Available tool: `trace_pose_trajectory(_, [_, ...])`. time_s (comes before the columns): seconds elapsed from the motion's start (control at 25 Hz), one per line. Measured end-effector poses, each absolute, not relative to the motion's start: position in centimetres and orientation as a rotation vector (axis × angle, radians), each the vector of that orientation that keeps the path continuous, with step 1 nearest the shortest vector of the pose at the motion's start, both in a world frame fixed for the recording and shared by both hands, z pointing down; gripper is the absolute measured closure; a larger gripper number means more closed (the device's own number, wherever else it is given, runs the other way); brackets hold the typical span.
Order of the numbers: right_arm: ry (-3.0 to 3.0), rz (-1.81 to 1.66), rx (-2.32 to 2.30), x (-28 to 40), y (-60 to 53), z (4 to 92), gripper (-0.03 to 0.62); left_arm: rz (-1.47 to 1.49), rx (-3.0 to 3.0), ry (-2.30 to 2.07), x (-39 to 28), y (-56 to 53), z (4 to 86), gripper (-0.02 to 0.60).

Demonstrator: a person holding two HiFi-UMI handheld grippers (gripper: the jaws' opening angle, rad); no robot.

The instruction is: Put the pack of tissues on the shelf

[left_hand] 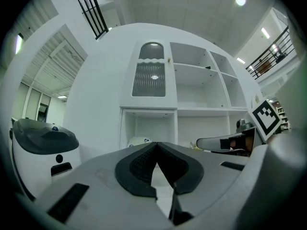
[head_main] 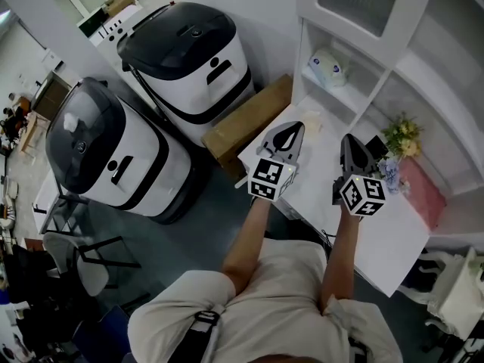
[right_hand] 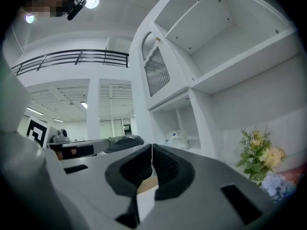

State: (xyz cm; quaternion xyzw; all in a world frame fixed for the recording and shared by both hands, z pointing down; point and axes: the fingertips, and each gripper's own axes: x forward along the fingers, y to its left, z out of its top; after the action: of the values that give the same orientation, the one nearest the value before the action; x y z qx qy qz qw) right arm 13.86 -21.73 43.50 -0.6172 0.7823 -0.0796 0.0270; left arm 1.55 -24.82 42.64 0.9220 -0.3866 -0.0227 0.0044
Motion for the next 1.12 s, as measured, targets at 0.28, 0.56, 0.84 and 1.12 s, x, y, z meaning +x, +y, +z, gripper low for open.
trace_pose_trajectory(0.28, [2.393,-0.230,-1.913,14.0,-21.8,43.1,0.525,-0.057,2.893,-1.230,1.2,-24.9,42.4,0.571])
trace_pose_trajectory(0.56, [2.382,-0.240,-1.923,14.5,-21.6,43.3,0.525,-0.049,2.896,-1.226,1.6,-24.9,42.5,0.571])
trace_pose_trajectory(0.84, [2.374,-0.245,-1.927,14.9,-21.2,43.5,0.525,-0.046,2.891,-1.221,2.0,-24.7,42.7,0.571])
trace_pose_trajectory(1.12, [2.388,-0.240,-1.914,14.5,-21.2,43.5,0.525,-0.044,2.890,-1.215,2.2,-24.5,43.0,0.571])
